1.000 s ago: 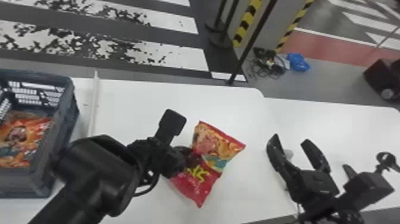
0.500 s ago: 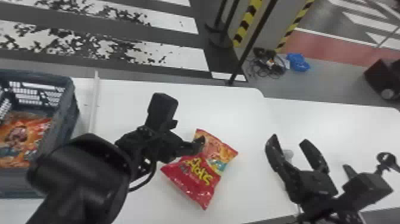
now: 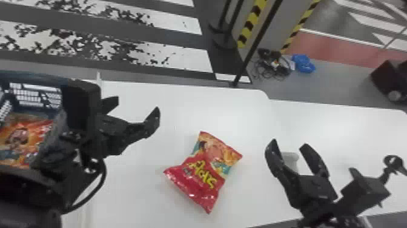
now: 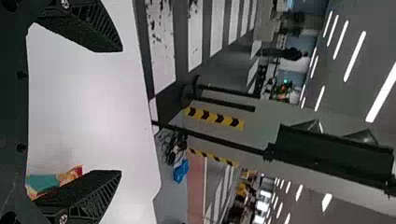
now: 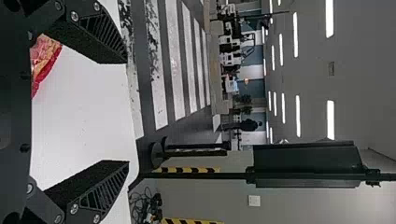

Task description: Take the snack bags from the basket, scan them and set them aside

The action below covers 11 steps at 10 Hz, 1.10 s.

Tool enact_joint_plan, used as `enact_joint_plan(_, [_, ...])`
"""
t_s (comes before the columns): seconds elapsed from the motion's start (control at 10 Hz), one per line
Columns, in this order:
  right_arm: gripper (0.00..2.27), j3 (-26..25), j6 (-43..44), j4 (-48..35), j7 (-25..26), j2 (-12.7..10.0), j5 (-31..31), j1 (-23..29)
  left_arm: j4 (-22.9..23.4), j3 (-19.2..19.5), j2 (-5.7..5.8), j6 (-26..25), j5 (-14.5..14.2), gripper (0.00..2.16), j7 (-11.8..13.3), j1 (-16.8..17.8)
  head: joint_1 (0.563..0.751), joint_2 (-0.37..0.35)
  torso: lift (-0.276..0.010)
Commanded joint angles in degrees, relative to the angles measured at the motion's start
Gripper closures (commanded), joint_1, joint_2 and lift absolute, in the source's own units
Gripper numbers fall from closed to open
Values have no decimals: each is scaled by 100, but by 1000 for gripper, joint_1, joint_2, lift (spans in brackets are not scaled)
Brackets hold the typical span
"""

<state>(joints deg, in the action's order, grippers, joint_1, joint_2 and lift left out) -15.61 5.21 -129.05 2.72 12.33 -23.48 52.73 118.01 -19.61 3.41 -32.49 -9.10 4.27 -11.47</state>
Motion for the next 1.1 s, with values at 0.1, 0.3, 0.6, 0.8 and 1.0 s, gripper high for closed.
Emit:
enact_joint_plan(0.1, [167,120,-236,73,-307,15,265,-9,855,704,283,335,5,70,-260,-892,695,-350,-75])
enact_joint_plan(0.3, [167,164,-1062,11,-887,15,406,-18,1303,1390,494,1144,-4,70,-208,-1762,695,-349,-75])
enact_joint_plan(0.6, [167,550,-1519,-130,-1019,59,1083,-35,1699,2172,564,1583,-145,70,-146,-2588,695,-195,-75])
enact_joint_plan(0.8, [171,1078,-2082,-147,-1010,94,1768,9,1734,2295,626,1583,-259,70,-85,-2711,695,-96,-75])
enact_joint_plan(1.0, [171,1904,-2504,-261,-729,252,2779,123,1751,2330,626,1583,-382,70,12,-2711,695,-20,-75])
